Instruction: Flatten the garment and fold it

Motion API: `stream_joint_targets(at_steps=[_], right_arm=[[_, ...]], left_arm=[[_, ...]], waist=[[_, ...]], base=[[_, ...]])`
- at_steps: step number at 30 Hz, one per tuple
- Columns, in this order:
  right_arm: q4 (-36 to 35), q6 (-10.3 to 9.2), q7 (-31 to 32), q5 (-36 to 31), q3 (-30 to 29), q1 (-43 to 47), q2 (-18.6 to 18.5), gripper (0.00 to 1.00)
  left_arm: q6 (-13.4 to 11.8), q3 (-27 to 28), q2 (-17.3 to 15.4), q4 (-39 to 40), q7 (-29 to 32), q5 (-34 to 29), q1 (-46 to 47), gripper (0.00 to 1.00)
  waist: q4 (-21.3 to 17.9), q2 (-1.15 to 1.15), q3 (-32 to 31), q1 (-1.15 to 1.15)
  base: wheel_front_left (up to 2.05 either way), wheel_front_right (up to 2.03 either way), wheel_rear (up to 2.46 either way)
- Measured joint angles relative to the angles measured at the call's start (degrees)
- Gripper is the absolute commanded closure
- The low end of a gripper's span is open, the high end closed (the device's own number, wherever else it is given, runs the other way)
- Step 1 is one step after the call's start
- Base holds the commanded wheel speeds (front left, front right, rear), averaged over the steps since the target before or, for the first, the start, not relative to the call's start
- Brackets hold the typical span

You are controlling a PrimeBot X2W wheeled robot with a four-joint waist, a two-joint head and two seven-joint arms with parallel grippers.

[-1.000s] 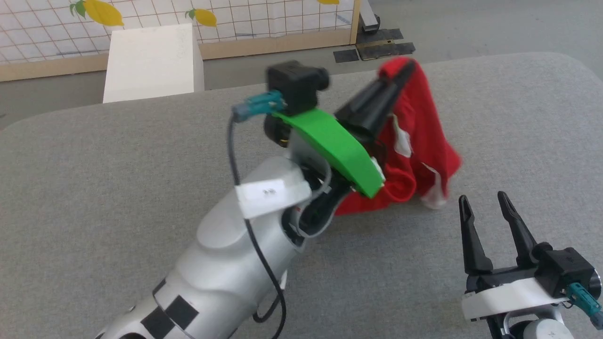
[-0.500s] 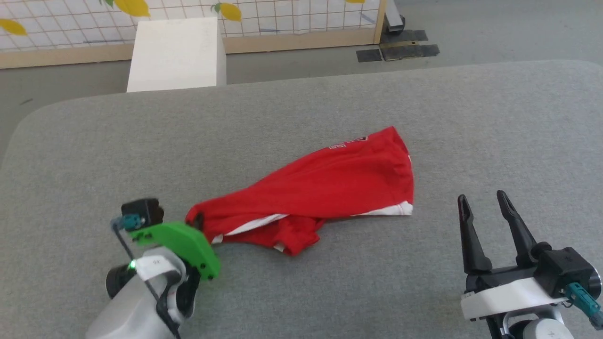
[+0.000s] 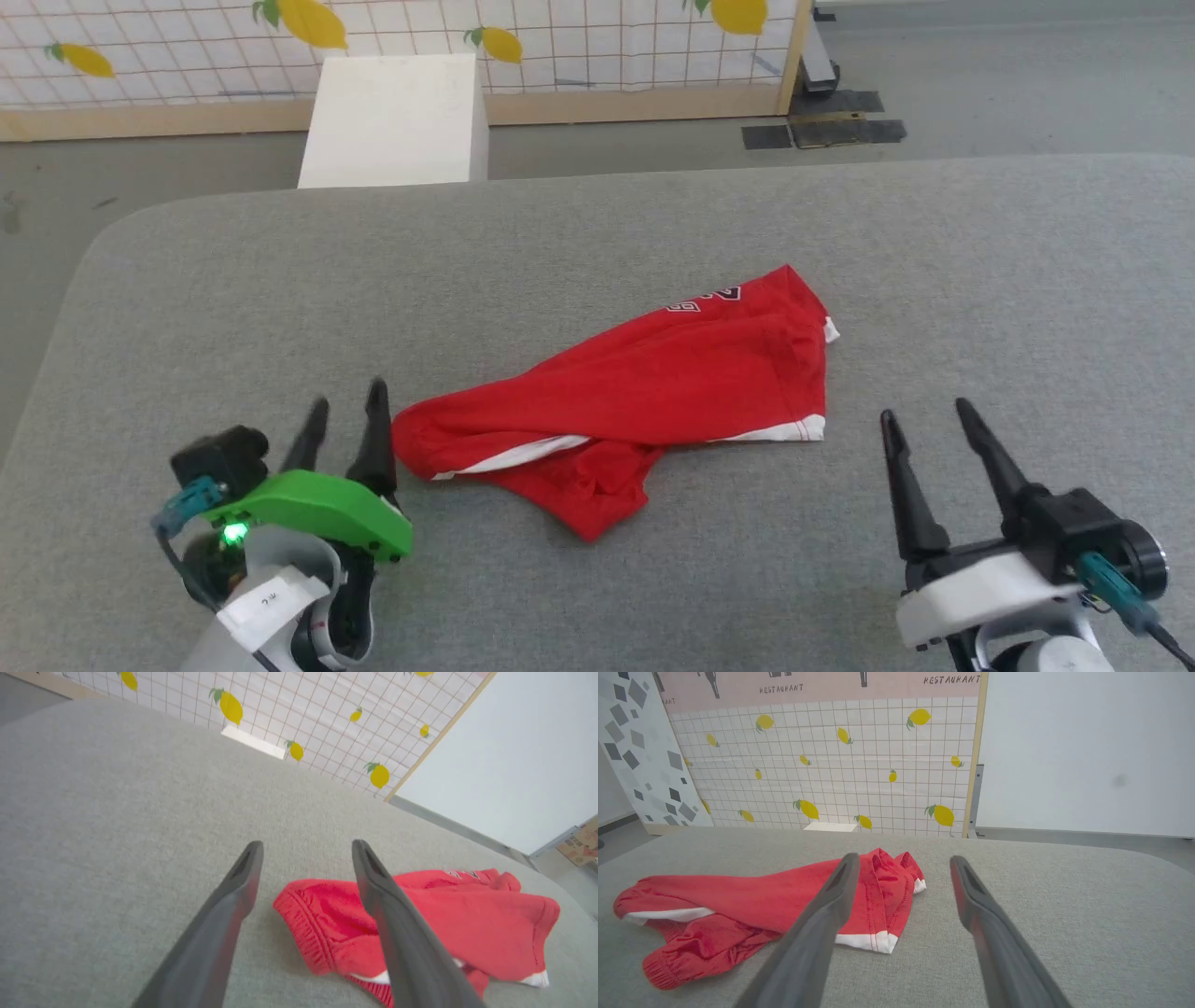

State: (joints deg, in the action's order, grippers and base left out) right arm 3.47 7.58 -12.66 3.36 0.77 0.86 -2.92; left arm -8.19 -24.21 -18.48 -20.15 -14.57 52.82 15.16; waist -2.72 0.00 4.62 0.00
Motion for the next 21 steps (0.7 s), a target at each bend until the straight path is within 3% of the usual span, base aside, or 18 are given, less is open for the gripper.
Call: stream_joint_targets(at_steps=[4, 9, 14, 19, 20, 21], right_arm=[[3.42, 0.00, 6.37, -0.97, 0.52, -3.12, 0.03, 0.00], [10.55, 0.00, 19.07, -1.31, 0.34, -10.20, 0.01, 0.00], [15.63, 0.00, 29.26, -1.64, 0.29, -15.22, 0.03, 0.00], [17.92, 0.00, 34.93, -2.47, 0.52, -18.47, -0.01, 0.00], [18.23, 0.00, 35.74, -2.47, 0.51, -18.80, 0.01, 0.08], [18.50, 0.00, 36.78, -2.47, 0.65, -19.11, 0.03, 0.51]], left_arm=[[-0.01, 8.50, 4.58, 9.35, -0.21, -12.38, -3.88, 0.00], [3.38, 14.70, 11.25, 13.84, -0.21, -21.74, -7.21, 0.00], [6.77, 18.38, 14.08, 14.71, -0.21, -26.36, -7.38, 0.00], [8.92, 21.21, 15.16, 14.73, -0.21, -27.66, -7.22, 0.00], [9.17, 21.58, 15.24, 14.67, -0.21, -27.91, -7.18, 0.00], [9.38, 21.91, 15.25, 14.52, -0.21, -28.29, -7.15, 0.00]], waist=[[1.13, 0.00, 0.70, 0.00], [2.63, 0.00, 2.68, 0.00], [4.24, 0.00, 5.11, 0.00], [5.95, 0.00, 7.63, 0.00], [6.21, 0.00, 7.99, 0.00], [6.53, 0.00, 8.40, 0.00]], base=[[0.00, 0.00, 0.00], [0.00, 0.00, 0.00], [0.00, 0.00, 0.00], [0.00, 0.00, 0.00], [0.00, 0.00, 0.00], [0.00, 0.00, 0.00]])
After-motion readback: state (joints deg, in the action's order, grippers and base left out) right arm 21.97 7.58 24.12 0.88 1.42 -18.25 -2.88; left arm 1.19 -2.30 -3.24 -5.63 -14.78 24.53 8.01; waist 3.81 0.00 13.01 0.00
